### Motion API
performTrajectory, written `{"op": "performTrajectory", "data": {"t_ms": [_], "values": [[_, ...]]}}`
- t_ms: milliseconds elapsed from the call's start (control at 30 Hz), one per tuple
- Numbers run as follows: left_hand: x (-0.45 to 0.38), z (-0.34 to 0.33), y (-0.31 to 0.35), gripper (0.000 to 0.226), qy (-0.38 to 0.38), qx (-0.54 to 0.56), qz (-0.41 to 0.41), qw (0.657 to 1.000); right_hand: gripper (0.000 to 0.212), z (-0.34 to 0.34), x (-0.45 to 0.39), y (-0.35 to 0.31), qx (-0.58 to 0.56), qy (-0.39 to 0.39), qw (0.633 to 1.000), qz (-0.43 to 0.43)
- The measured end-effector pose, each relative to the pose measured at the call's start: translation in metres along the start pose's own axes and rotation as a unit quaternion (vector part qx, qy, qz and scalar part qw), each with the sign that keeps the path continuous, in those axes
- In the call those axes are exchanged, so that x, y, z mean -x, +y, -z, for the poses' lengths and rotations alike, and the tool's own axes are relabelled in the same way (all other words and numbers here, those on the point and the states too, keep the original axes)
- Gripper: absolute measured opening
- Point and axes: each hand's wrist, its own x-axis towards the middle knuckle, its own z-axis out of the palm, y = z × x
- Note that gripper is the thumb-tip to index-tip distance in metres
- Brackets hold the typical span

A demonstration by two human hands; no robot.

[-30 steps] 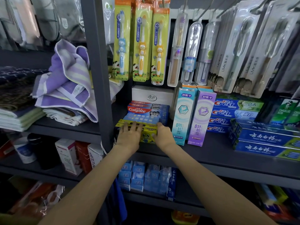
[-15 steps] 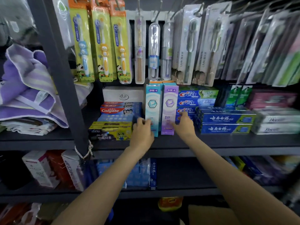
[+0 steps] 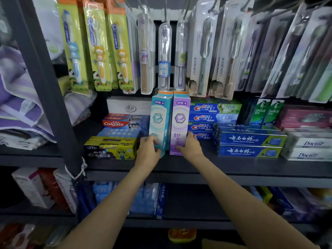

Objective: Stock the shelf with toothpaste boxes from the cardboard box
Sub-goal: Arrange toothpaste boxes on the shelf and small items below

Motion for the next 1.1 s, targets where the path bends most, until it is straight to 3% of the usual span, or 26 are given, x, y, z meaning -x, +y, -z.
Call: {"op": "performTrajectory", "data": {"t_ms": [167, 567, 733, 900, 1100], "values": [[-0.010, -0.006, 0.002, 0.044, 0.033, 0.006, 0.042, 0.999, 0.055, 0.000, -0.002, 0.001, -0.007, -0.010, 1.000, -0.009], [-0.026, -0.014, -0.006, 0.081, -0.025, 0.006, 0.007, 1.000, 0.064, -0.003, -0.002, 0.005, -0.020, -0.015, 1.000, -0.009], [-0.031, -0.015, -0.010, 0.098, -0.101, 0.084, 0.020, 0.991, 0.093, 0.001, -0.011, 0.001, -0.113, -0.034, 0.993, 0.013], [-0.045, -0.020, -0.011, 0.104, -0.139, 0.224, 0.039, 0.964, 0.102, 0.014, -0.026, 0.001, -0.184, -0.057, 0.981, 0.019], [-0.041, -0.030, -0.012, 0.098, -0.099, 0.227, 0.040, 0.968, 0.103, 0.012, -0.028, 0.000, -0.160, -0.059, 0.985, 0.031]]}}
